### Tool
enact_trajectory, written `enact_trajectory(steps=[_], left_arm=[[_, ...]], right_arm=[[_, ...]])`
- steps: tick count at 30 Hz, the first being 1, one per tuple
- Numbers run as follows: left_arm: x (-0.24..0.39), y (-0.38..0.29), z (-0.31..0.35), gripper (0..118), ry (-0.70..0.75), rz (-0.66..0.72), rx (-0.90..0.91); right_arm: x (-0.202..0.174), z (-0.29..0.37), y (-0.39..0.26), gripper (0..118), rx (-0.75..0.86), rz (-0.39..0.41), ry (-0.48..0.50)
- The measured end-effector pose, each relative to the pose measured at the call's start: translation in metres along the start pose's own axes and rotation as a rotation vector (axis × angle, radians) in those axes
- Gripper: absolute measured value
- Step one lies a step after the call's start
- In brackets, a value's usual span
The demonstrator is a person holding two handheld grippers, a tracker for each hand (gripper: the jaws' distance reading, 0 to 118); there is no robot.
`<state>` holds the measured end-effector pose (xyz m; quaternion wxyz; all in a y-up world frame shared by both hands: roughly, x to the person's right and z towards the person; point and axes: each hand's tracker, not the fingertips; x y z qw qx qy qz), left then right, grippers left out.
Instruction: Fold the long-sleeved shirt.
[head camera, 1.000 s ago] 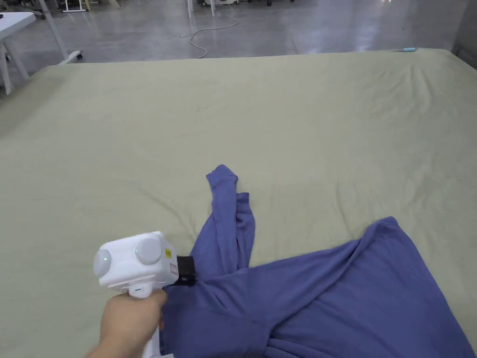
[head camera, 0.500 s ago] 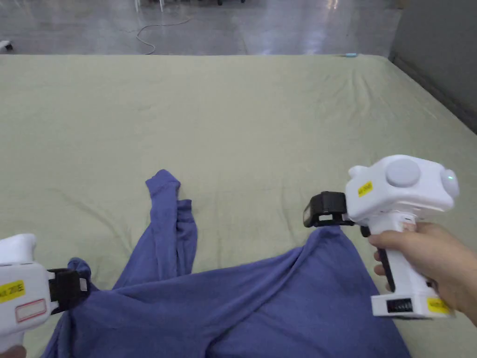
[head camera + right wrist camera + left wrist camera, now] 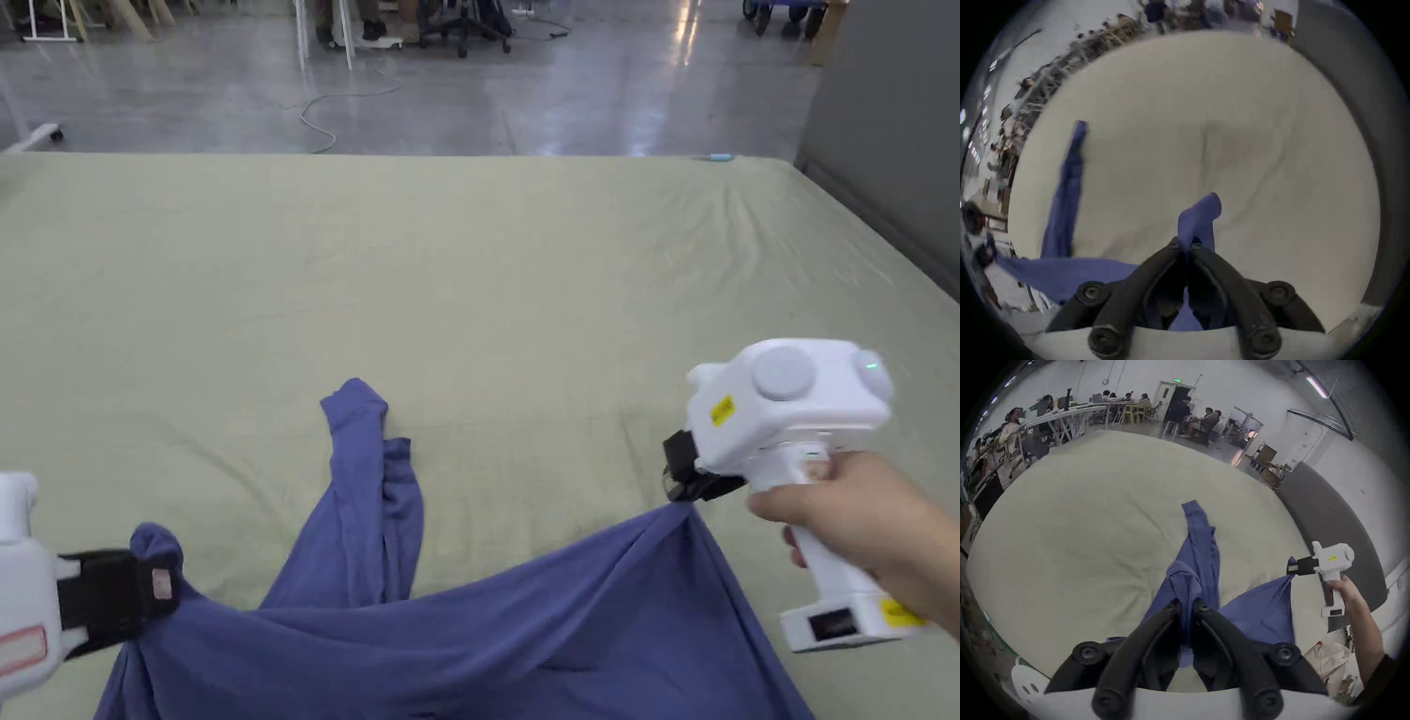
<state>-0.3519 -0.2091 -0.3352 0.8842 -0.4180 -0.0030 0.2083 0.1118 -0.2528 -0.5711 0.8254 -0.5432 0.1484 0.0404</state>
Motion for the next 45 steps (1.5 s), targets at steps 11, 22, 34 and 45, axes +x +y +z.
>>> enact_trajectory(steps=[11,22,34,45], left_arm=[[0.087,0.2,0.128,5,-0.09,-0.174,0.336],[0.167,0.409,0.199,5,-0.066,-0.132,0.528],[0.203,0.46,0.183,5,-0.012,-0.079,0.61],[0.165,0.421,0.043,5,0.04,-0.116,0.438]], right_arm=[[0.013,0.33,0.071,0,0.472,0.008,-0.021],[0.0,0.488,0.219,0,0.737,-0.015,-0.124],[-0.005,0.482,0.296,0,0.804,-0.1,-0.236],[0.037,0.307,0.279,0,0.637,-0.088,-0.166]])
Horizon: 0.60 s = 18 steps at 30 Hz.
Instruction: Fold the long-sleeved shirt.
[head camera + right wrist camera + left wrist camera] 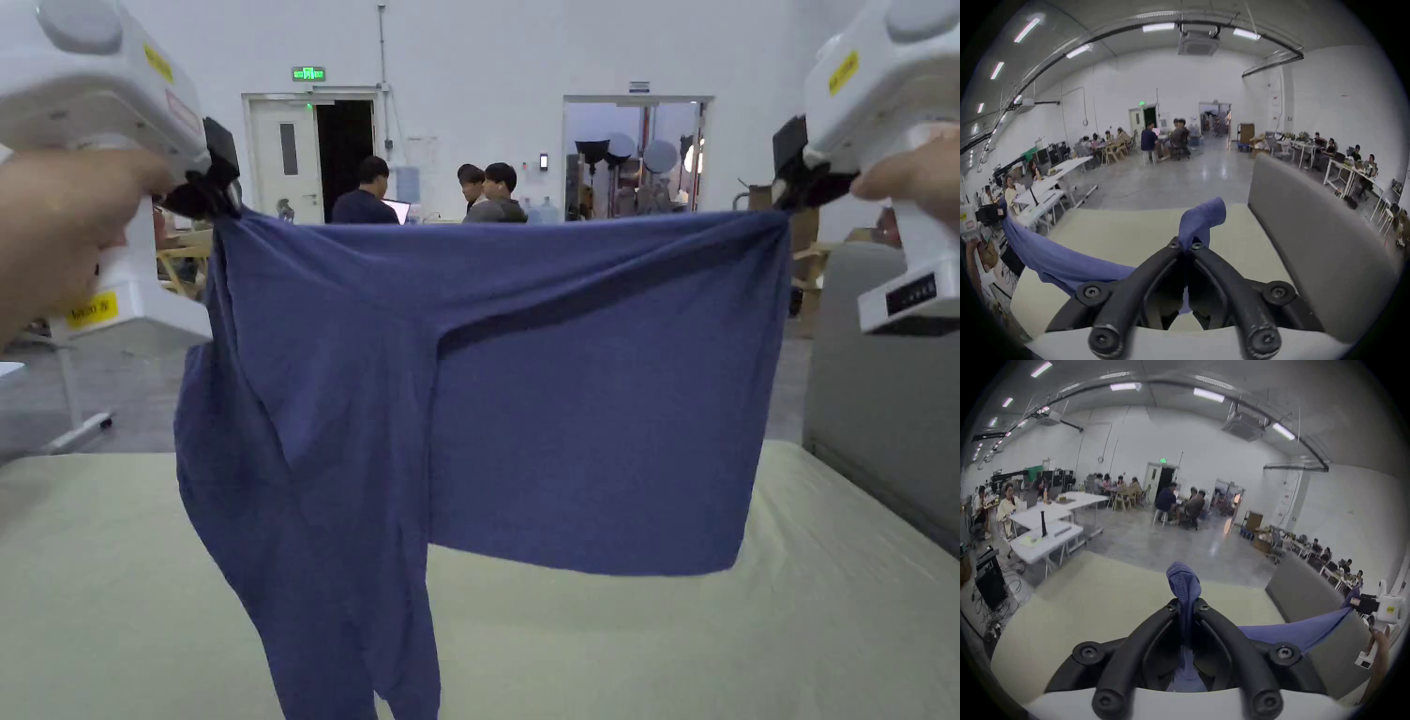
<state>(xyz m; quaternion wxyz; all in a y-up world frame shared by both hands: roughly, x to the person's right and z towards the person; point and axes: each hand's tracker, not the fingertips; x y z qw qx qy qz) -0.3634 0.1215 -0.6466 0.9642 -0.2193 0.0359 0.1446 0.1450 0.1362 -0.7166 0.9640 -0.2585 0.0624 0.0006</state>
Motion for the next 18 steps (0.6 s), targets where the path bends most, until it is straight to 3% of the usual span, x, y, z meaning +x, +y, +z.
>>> enact_trajectory(steps=[6,8,11,13,15,18], left_arm=[[-0.043,-0.139,-0.103,5,0.024,0.019,-0.313],[-0.055,-0.182,-0.11,5,0.044,0.028,-0.371],[-0.077,-0.227,-0.096,5,0.047,-0.004,-0.401],[-0.09,-0.253,-0.07,5,0.019,-0.035,-0.433],[-0.101,-0.288,-0.042,5,0.066,-0.123,-0.503],[-0.116,-0.334,0.014,5,0.039,-0.137,-0.563]], right_arm=[[0.003,-0.099,-0.165,0,-0.303,0.02,-0.071],[0.001,-0.101,-0.214,0,-0.357,0.057,-0.017],[0.007,-0.082,-0.273,0,-0.393,0.077,0.011],[0.016,-0.06,-0.307,0,-0.42,0.011,0.047],[0.018,-0.033,-0.341,0,-0.456,0.031,0.029],[0.015,0.01,-0.393,0,-0.483,0.032,0.076]])
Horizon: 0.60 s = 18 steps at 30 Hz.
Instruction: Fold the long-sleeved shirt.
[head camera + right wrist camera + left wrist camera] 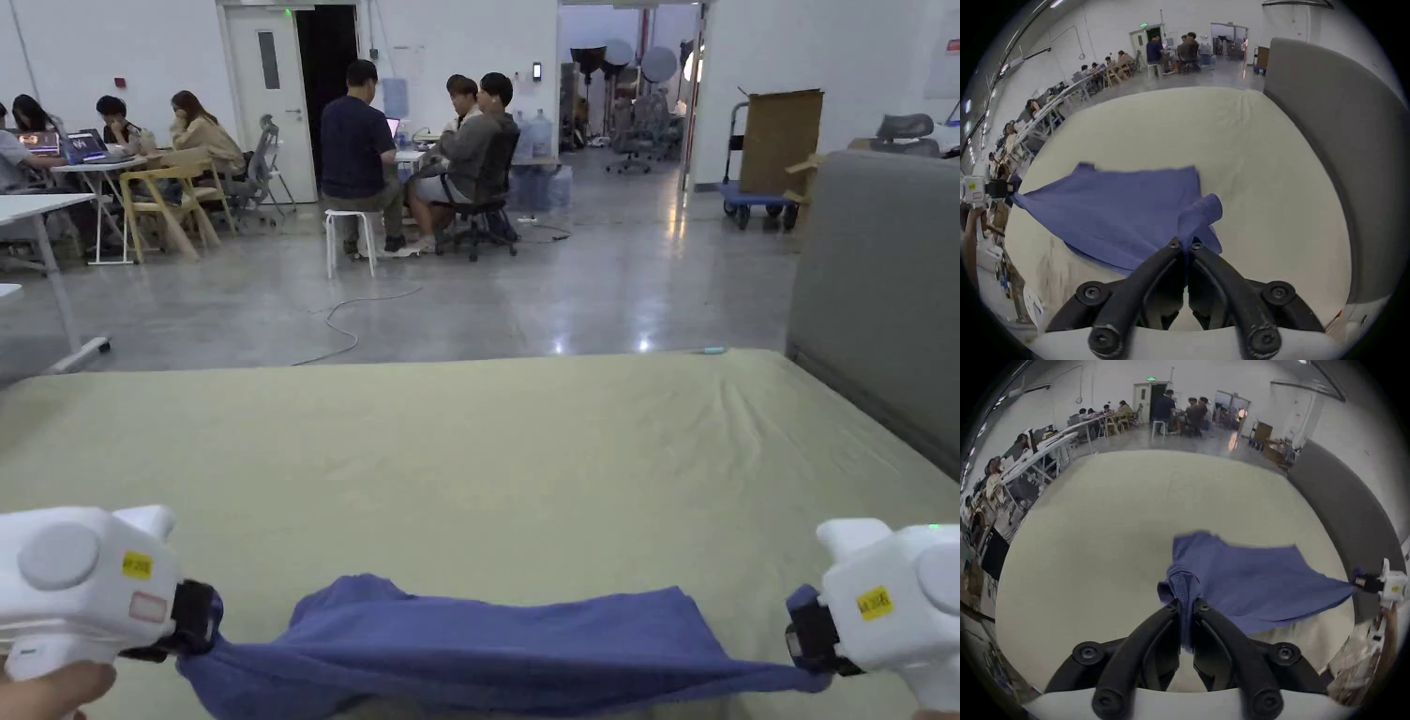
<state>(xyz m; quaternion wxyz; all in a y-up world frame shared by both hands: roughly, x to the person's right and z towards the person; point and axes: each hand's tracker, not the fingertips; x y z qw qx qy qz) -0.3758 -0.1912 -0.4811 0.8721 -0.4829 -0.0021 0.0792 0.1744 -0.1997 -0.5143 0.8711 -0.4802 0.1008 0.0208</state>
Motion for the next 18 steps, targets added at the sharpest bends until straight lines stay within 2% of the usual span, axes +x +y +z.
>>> enact_trajectory(steps=[2,3,7,11,18], left_arm=[[-0.003,-0.045,0.017,5,-0.018,0.018,-0.005],[-0.004,-0.066,0.024,5,-0.028,0.009,-0.03],[-0.002,-0.148,0.049,5,-0.028,0.013,-0.068],[-0.006,-0.215,0.057,5,-0.033,-0.038,-0.13],[-0.017,-0.287,0.041,5,-0.047,-0.001,-0.241]], right_arm=[[-0.003,0.006,-0.043,0,-0.013,0.025,-0.006],[-0.006,0.01,-0.063,0,-0.021,0.065,-0.017],[-0.01,0.03,-0.139,0,-0.053,0.046,0.029],[-0.016,0.043,-0.206,0,-0.13,0.123,0.009],[-0.011,0.017,-0.265,0,-0.322,0.133,0.044]])
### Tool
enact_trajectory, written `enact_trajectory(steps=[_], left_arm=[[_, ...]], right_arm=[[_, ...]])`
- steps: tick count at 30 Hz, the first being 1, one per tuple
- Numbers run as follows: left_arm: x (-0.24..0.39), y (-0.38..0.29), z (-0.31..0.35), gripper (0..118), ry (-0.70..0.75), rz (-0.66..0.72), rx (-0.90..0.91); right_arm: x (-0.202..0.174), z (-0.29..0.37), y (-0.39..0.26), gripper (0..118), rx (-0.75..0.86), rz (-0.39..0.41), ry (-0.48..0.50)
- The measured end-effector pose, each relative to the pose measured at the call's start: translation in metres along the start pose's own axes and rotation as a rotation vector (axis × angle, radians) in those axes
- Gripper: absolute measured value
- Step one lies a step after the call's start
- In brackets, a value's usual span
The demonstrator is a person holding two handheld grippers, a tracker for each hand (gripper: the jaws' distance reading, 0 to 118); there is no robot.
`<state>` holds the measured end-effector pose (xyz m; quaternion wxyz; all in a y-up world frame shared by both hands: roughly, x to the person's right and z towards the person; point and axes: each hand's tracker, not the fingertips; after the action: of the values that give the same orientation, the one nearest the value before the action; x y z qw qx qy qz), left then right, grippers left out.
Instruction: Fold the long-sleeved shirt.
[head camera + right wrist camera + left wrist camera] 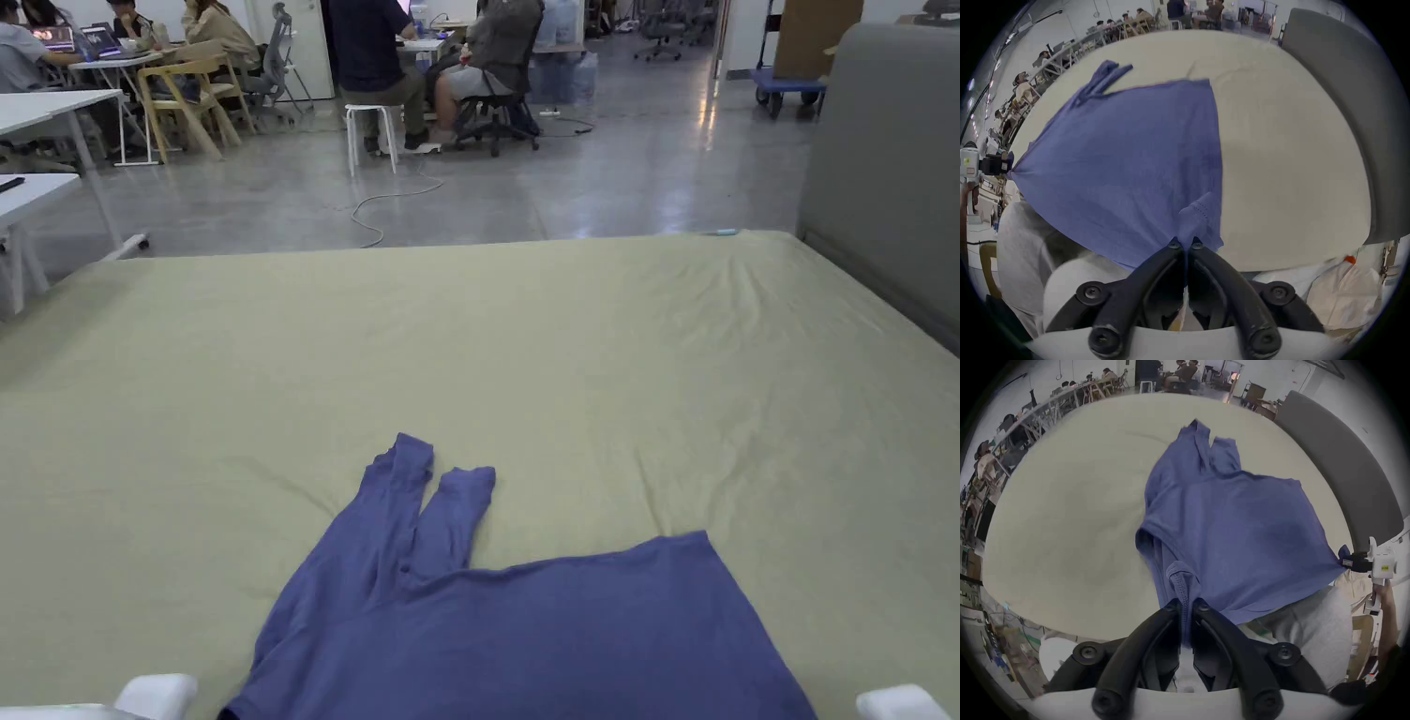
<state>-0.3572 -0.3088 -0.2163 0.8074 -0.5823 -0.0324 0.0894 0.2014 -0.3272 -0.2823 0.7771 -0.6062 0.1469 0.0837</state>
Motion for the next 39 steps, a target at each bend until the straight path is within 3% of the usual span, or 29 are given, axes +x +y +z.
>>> enact_trajectory(steps=[2,5,10,12,13,14,15,16,17,18,21,22,23,24,25,28,29,30,31,32,39], left_arm=[[-0.003,-0.006,-0.021,5,0.004,0.007,-0.026],[-0.005,-0.007,-0.053,5,0.041,0.017,-0.067],[-0.004,-0.01,-0.069,5,0.045,0.04,-0.081],[-0.008,-0.005,-0.06,17,0.021,0.073,-0.087],[-0.01,-0.001,-0.049,37,0.018,0.087,-0.08],[-0.009,0.003,-0.033,86,0.032,0.096,-0.062],[-0.009,0.006,-0.016,112,0.03,0.093,0.016],[-0.008,0.007,0.007,118,0.008,0.098,0.123],[-0.003,0.007,0.031,118,-0.008,0.111,0.223],[-0.001,0.006,0.042,118,-0.01,0.115,0.255],[0.007,-0.002,0.047,118,0.017,0.118,0.19],[0.01,-0.008,0.041,111,0.048,0.122,0.139],[0.013,-0.013,0.036,67,0.065,0.126,0.13],[0.015,-0.017,0.029,6,0.054,0.122,0.134],[0.017,-0.02,0.016,0,0.015,0.122,0.103],[0.009,-0.004,0.003,0,-0.067,0.258,0.143],[0.005,0.005,-0.001,15,-0.063,0.278,0.174],[0.003,0.018,-0.002,53,-0.036,0.282,0.213],[-0.001,0.035,-0.003,100,-0.002,0.278,0.266],[-0.003,0.054,-0.009,117,0.044,0.257,0.284],[-0.017,0.154,-0.11,115,0.185,0.185,0.184]], right_arm=[[0.006,-0.013,0.006,0,0.019,-0.061,-0.001],[0.004,-0.041,0.01,0,-0.071,-0.005,-0.015],[0.001,-0.053,0.023,0,-0.11,0.011,-0.03],[0.004,-0.045,0.03,4,-0.146,0.036,-0.019],[0.006,-0.036,0.034,10,-0.148,0.046,-0.028],[0.006,-0.02,0.038,33,-0.126,0.033,-0.039],[0.006,-0.004,0.042,65,-0.07,0.037,-0.062],[0.005,0.014,0.045,95,0.004,0.063,-0.093],[0.004,0.036,0.048,110,0.081,0.068,-0.118],[0.003,0.052,0.05,110,0.135,0.044,-0.107],[-0.002,0.082,0.054,110,0.245,-0.035,-0.033],[-0.005,0.084,0.054,108,0.262,-0.054,-0.011],[-0.008,0.083,0.052,83,0.29,-0.061,-0.001],[-0.016,0.081,0.05,33,0.295,-0.045,0.001],[-0.023,0.074,0.05,0,0.282,-0.035,-0.014],[-0.034,0.05,0.046,0,0.269,0.004,-0.028],[-0.034,0.046,0.046,0,0.274,-0.004,0.003],[-0.034,0.044,0.046,0,0.279,-0.026,0.034],[-0.032,0.041,0.046,0,0.276,-0.046,0.059],[-0.03,0.043,0.048,0,0.272,-0.063,0.057],[-0.015,0.029,0.05,0,0.248,-0.107,0.023]])
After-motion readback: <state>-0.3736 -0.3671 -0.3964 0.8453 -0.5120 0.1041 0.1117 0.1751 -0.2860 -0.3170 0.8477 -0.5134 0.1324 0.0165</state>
